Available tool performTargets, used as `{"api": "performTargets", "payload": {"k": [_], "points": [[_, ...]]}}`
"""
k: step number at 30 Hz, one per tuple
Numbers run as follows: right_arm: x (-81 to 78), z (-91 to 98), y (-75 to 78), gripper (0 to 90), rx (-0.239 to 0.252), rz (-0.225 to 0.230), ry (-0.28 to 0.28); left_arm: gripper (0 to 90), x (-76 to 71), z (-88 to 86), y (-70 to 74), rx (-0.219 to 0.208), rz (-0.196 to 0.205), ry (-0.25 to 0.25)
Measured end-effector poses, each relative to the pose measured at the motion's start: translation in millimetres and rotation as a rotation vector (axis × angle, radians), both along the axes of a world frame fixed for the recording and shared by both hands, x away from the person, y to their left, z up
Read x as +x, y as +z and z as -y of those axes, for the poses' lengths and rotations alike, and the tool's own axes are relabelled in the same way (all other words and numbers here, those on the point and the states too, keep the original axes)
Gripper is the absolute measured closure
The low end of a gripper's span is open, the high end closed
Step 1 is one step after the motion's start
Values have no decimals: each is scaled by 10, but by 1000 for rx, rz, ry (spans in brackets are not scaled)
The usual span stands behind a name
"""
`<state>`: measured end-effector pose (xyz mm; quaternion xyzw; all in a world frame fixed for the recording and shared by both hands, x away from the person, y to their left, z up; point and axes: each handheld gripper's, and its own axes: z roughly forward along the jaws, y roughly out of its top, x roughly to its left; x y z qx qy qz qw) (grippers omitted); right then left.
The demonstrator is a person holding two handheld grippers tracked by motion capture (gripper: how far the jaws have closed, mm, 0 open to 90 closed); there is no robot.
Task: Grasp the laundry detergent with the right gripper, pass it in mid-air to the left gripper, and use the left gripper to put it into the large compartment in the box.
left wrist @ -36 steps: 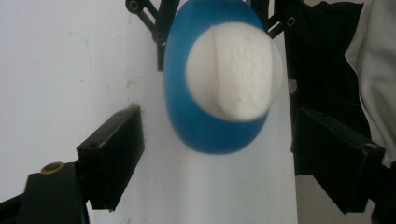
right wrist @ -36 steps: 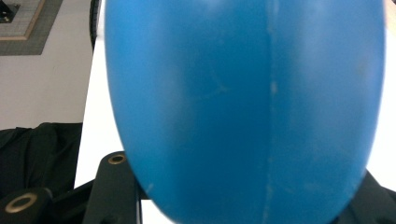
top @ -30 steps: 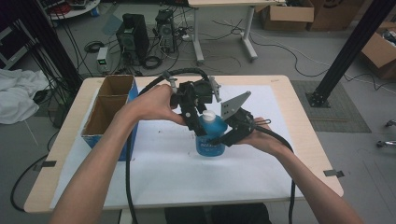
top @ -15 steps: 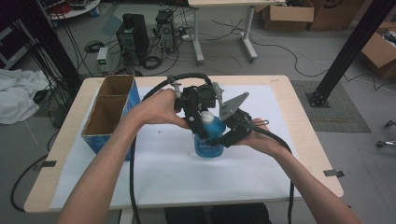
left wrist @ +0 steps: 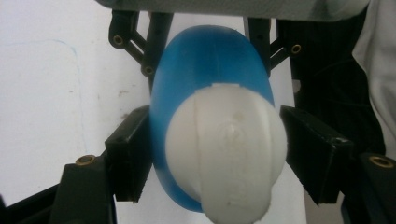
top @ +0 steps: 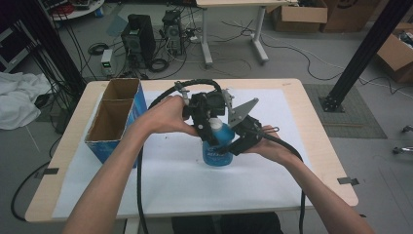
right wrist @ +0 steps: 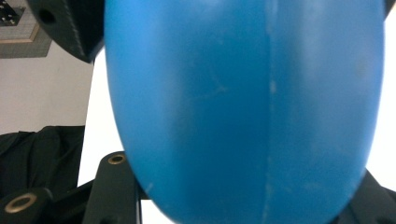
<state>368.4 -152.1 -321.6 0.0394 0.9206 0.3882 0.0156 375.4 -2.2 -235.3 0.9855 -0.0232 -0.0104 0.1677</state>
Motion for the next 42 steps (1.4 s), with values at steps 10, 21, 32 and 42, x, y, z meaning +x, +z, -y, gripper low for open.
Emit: {"api": "performTargets", "payload": {"k": [10,21,32,42], "points": [[-7,-11,-26,457,-4,-1,1,371,-9,2,-17,11,17,6],[-17,-18,-41,457,-6,3,8,381,-30,20,-26,29,22,13],[-42,-19,-27,457,-4,17,16,383,-101,20,-6,29,49,29],[-66,-35,-30,458,-13,26,14,386,-146,32,-14,49,70,35]]}}
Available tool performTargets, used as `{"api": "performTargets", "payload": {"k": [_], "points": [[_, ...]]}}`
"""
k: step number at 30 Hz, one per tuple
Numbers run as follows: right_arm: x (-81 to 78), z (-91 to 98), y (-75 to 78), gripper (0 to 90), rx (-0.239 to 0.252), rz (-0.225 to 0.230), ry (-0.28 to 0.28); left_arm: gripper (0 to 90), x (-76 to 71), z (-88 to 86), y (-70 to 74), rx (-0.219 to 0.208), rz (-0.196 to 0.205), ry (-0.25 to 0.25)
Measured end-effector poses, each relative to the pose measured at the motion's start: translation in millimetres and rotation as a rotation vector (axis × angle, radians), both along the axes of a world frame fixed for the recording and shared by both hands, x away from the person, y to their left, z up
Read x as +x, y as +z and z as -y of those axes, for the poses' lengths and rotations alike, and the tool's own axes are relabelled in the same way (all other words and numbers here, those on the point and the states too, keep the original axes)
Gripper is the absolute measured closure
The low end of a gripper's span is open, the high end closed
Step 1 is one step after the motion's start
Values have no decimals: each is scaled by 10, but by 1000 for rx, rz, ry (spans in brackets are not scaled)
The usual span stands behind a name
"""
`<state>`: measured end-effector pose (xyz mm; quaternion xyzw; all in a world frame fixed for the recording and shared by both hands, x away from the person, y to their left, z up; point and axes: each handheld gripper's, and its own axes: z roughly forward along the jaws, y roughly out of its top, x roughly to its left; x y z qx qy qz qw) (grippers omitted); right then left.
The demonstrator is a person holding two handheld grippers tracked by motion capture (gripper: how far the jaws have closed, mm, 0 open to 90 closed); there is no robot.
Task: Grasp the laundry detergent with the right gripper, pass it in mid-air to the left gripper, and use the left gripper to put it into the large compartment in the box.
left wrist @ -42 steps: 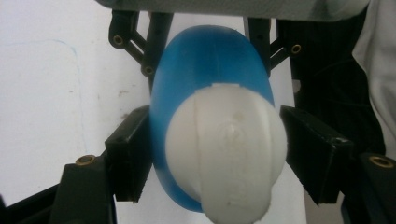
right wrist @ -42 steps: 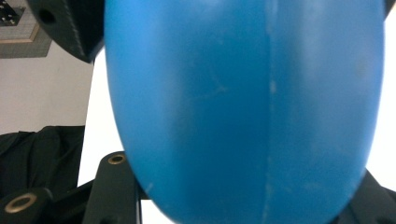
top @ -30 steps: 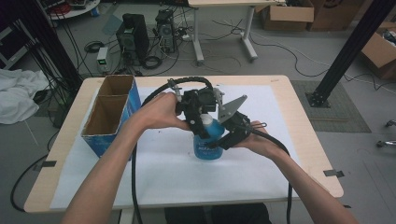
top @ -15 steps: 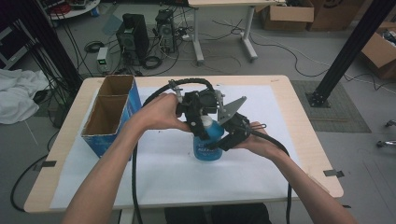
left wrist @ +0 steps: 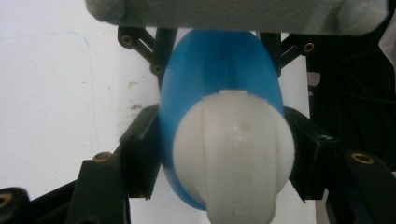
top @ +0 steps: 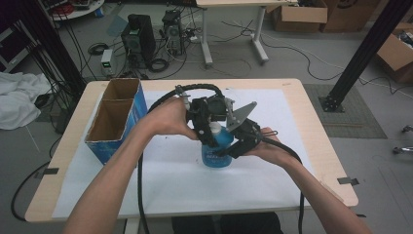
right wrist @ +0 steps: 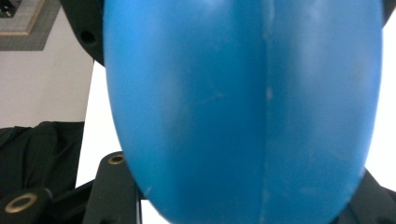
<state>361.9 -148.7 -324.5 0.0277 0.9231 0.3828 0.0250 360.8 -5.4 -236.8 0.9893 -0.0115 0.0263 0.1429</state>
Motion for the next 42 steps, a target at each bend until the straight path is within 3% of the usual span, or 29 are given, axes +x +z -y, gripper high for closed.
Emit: {"api": "performTargets", "payload": {"k": [21,26,42], "points": [[-25,27,-41,445,29,9,23,388,-69,80,15,39,12,14],[-29,42,-43,437,46,3,22,388,-72,75,27,27,9,18],[-8,95,-77,330,61,-16,5,387,-71,56,23,29,1,29]]}}
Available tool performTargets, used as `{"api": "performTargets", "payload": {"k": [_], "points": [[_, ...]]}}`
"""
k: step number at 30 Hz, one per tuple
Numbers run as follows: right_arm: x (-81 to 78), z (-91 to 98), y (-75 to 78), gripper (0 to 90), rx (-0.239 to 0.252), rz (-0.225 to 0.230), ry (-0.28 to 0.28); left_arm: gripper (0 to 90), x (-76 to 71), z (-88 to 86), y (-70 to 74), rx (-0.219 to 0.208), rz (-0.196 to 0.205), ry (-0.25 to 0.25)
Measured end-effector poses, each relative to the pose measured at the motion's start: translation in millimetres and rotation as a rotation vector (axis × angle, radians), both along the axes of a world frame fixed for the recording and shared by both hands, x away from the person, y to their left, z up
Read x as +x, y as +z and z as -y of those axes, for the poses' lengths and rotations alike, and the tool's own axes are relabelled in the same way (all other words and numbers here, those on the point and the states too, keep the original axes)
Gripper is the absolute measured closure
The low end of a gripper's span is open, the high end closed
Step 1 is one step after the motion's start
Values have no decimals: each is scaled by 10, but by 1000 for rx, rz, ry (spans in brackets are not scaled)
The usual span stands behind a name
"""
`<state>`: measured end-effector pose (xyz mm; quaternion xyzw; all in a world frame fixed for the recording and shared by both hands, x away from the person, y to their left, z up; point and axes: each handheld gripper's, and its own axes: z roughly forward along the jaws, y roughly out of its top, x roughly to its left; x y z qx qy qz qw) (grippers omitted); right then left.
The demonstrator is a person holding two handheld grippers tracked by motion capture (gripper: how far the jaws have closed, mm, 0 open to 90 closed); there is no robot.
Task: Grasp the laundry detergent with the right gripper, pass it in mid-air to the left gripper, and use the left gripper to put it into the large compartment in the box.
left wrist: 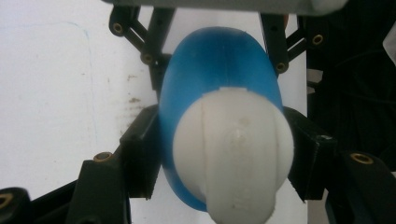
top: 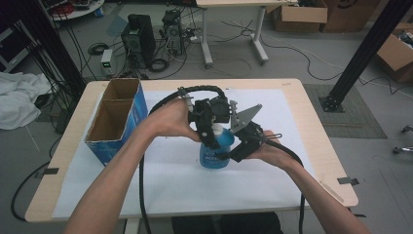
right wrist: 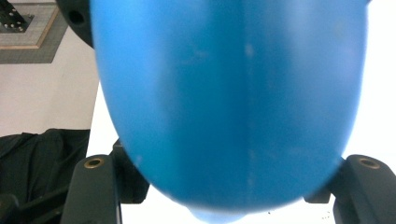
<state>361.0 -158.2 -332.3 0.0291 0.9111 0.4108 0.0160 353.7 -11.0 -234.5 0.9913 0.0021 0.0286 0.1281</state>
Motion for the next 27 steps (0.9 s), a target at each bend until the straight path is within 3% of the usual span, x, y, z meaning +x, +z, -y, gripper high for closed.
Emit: {"api": "performTargets", "payload": {"k": [10,16,22,27], "points": [[30,57,1,230,-22,-27,-23,387,22,-34,13,0,-10,23],[61,130,-16,151,-31,-54,-67,387,35,-62,24,5,-18,51],[123,293,-54,151,-65,-104,-144,387,44,-98,43,14,-21,79],[135,477,-64,152,-50,-104,-197,387,50,-128,63,7,-22,105]]}}
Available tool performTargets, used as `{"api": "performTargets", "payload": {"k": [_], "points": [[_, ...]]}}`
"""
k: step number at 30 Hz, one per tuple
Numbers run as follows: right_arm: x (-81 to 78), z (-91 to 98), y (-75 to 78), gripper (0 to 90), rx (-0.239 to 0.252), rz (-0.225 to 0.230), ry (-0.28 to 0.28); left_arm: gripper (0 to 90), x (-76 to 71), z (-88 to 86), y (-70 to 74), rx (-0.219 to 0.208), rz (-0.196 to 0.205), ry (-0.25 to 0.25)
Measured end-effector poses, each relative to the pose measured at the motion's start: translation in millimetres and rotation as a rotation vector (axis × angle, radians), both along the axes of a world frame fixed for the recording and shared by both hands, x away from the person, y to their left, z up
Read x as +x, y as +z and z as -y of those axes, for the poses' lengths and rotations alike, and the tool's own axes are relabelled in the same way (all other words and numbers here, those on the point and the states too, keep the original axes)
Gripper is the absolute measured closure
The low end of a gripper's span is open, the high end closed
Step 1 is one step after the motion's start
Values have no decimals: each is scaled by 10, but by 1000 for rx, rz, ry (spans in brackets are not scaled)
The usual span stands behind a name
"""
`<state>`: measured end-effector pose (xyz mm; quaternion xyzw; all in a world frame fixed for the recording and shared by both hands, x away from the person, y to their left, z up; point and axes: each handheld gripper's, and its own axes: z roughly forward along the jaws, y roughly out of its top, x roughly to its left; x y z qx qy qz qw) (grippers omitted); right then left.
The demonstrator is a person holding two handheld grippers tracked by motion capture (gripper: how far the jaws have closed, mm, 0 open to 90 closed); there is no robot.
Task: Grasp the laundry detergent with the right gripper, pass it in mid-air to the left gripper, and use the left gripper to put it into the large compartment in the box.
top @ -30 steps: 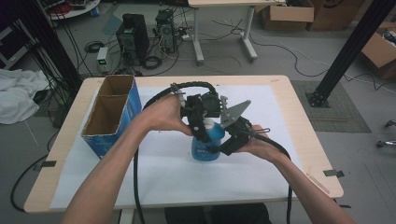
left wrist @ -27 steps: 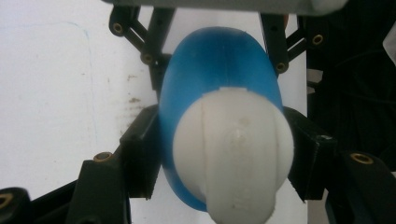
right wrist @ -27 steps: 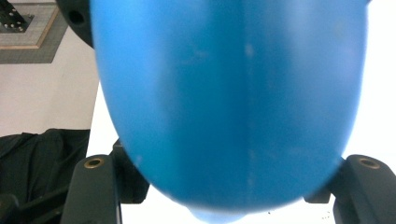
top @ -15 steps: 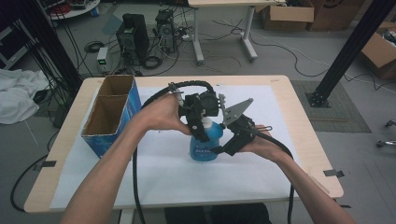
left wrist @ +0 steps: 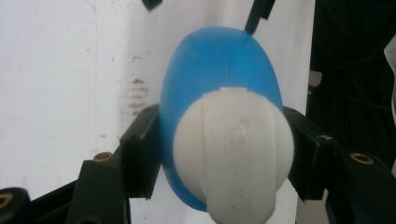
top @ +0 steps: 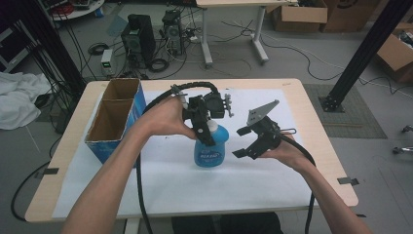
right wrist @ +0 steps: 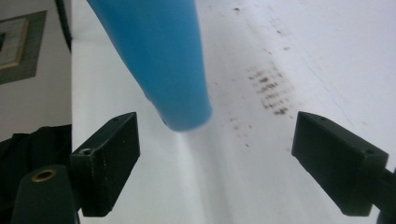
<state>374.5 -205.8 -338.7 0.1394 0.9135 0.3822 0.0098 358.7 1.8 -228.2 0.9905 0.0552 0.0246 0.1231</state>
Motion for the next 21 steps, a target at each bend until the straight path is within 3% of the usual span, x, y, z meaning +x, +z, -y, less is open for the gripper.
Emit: {"api": "performTargets", "payload": {"k": [8,14,21], "points": [[-8,264,-3,151,-30,22,-99,387,51,-50,80,3,-7,66],[14,413,-2,156,-51,35,-182,387,117,-116,188,17,-21,158],[15,499,-36,165,-81,40,-219,387,200,-238,419,11,-28,306]]}}
